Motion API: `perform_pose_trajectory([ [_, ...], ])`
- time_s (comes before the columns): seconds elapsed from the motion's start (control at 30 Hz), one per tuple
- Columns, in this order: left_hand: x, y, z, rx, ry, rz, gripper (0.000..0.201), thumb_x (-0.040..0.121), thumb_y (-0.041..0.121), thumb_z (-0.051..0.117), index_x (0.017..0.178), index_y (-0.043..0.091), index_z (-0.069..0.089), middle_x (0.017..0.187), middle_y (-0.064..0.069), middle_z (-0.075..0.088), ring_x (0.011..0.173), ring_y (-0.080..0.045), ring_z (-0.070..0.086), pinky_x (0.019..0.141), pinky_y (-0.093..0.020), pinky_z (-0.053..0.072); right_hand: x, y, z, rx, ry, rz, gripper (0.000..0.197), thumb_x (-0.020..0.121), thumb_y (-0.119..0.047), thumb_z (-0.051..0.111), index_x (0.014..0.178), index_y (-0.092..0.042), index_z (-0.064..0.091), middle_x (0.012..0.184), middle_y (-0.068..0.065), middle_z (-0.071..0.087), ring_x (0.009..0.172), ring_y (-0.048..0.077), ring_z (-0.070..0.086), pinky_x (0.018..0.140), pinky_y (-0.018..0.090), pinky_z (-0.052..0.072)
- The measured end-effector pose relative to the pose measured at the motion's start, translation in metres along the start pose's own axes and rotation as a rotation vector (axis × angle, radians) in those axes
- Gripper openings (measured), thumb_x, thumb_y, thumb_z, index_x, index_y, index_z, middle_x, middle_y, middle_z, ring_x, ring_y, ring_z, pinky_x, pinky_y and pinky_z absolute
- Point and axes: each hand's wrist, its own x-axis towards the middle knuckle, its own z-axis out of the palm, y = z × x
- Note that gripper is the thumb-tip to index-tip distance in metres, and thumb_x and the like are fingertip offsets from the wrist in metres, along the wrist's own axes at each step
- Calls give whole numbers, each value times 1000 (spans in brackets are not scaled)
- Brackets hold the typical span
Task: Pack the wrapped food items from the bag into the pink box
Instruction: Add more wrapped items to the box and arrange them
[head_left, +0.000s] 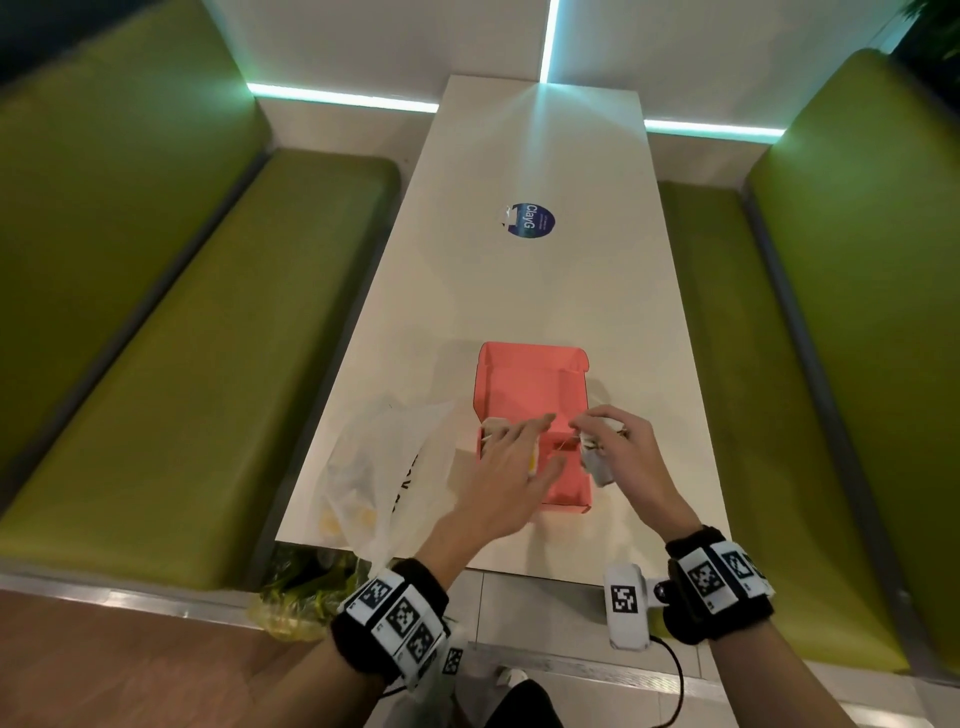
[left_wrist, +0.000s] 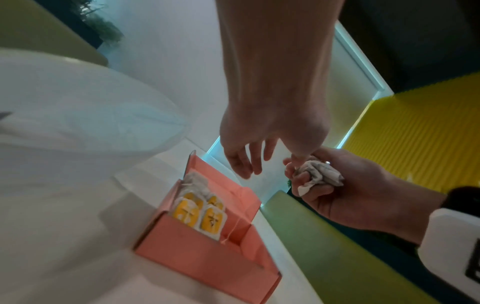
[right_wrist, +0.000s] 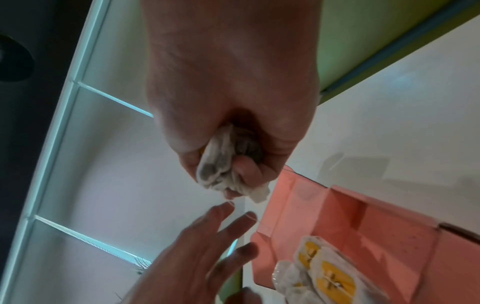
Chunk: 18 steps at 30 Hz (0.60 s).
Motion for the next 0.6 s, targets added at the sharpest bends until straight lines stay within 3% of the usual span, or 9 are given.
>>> perform_pose_trajectory([
  [0.07,7,10,-1,-185,-48,-66,49,101,42,51,144,21,45,131,8,58,115,-4,48,99,-23,38,-2,-7,0,18,-12,-21,18,93,-19,65,86,-4,72,86,20,66,71,25,61,69,36,47],
  [0.13,12,17,-3,-299,-33,-54,28,101,28,56,123,12,63,101,8,69,88,1,60,83,-16,45,-3,-12,0,27,-12,-34,18,93,-19,64,85,-5,72,86,18,66,74,24,61,70,34,47],
  [0.23,12,20,-8,-363,49,-22,13,99,15,59,91,12,70,70,6,67,65,-1,60,69,-18,46,-3,-14,-1,99,2,-5,19,93,-19,65,88,-1,70,82,12,65,71,22,61,63,27,49],
  [0.3,8,24,-15,-378,111,3,16,98,14,60,84,17,68,65,0,65,59,-5,57,63,-16,43,-4,-11,-2,147,7,18,21,94,-18,64,91,2,69,83,13,66,71,22,61,60,27,50],
  [0.37,6,27,-23,-395,131,12,16,98,14,60,83,13,67,65,-3,62,57,-6,54,60,-16,42,-5,-8,-2,196,-7,42,23,95,-18,63,94,5,67,85,14,66,69,24,61,59,28,52],
  [0.5,6,30,-35,-358,168,45,14,99,15,60,90,9,69,75,-5,65,65,-14,55,64,-26,45,-8,-3,3,320,-36,115,26,97,-17,58,101,8,64,88,19,66,69,27,63,56,30,53],
  [0.6,10,35,-40,-322,199,54,16,99,16,59,87,9,67,73,-3,64,62,-9,51,60,-19,42,-9,0,12,379,-77,164,28,98,-21,55,99,5,64,84,21,63,67,27,61,48,29,45],
])
